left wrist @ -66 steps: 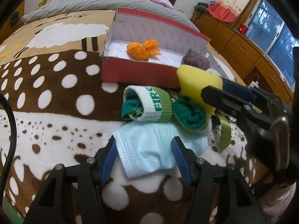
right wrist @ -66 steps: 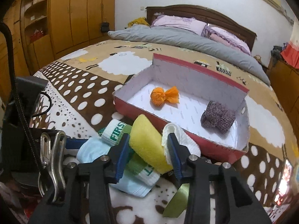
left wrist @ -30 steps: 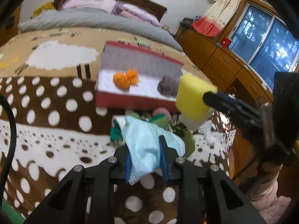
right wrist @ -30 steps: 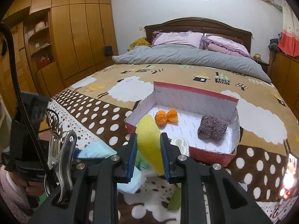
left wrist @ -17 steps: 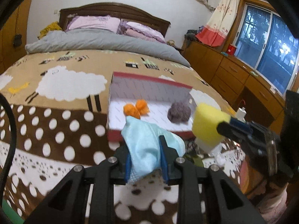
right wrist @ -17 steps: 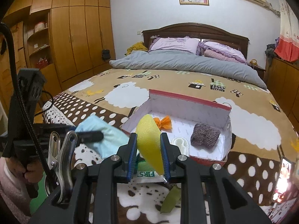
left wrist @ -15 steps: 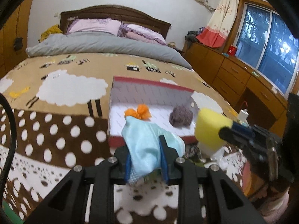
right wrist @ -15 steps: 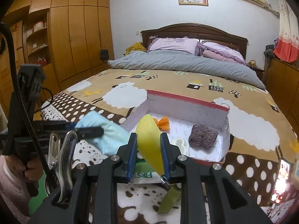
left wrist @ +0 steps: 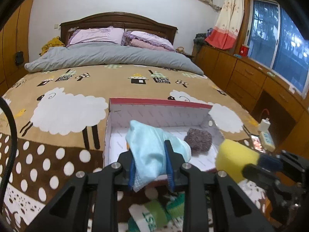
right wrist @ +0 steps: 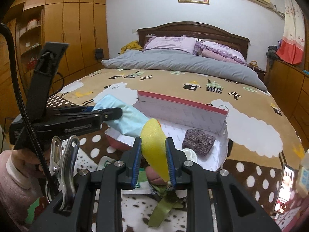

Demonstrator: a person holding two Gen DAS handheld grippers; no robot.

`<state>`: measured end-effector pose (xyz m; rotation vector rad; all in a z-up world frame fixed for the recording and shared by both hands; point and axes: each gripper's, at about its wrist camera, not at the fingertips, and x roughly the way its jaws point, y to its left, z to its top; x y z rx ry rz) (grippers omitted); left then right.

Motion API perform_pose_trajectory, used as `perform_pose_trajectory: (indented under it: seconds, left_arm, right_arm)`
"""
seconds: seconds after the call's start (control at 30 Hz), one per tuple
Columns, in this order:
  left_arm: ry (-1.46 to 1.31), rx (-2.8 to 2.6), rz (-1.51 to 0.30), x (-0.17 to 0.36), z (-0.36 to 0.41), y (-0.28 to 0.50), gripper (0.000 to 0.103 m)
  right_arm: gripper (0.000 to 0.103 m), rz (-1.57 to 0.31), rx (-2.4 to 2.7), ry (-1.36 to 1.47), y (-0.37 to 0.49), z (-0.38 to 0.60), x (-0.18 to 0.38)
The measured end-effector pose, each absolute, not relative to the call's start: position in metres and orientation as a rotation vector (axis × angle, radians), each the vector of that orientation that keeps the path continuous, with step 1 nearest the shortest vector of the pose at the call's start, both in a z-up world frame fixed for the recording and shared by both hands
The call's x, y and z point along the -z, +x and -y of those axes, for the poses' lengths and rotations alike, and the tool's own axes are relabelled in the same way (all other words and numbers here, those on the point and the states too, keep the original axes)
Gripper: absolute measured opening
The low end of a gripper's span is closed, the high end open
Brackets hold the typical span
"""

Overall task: Organize soft objects
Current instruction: 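Carry the blue mask and yellow sponge over the box with both tools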

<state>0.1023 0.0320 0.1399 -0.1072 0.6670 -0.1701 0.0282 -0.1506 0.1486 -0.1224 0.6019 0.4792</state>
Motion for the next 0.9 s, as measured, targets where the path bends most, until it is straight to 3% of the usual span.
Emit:
perform_pose_trajectory:
  seconds: [0.6, 0.9]
  left_arm:
    - [-0.105, 0.123, -0.805, -0.079, -0.022, 0.142, 0.028]
    - [-0.077, 0.136, -0.803, -0.079, -0.016, 0.14, 0.049]
  right_arm:
    - [0.025, -0.613, -0.426, -0.142, 0.052, 0.155, -0.143]
    - [0.025, -0.597, -0.427, -0.129, 0.068, 0.159, -0.15]
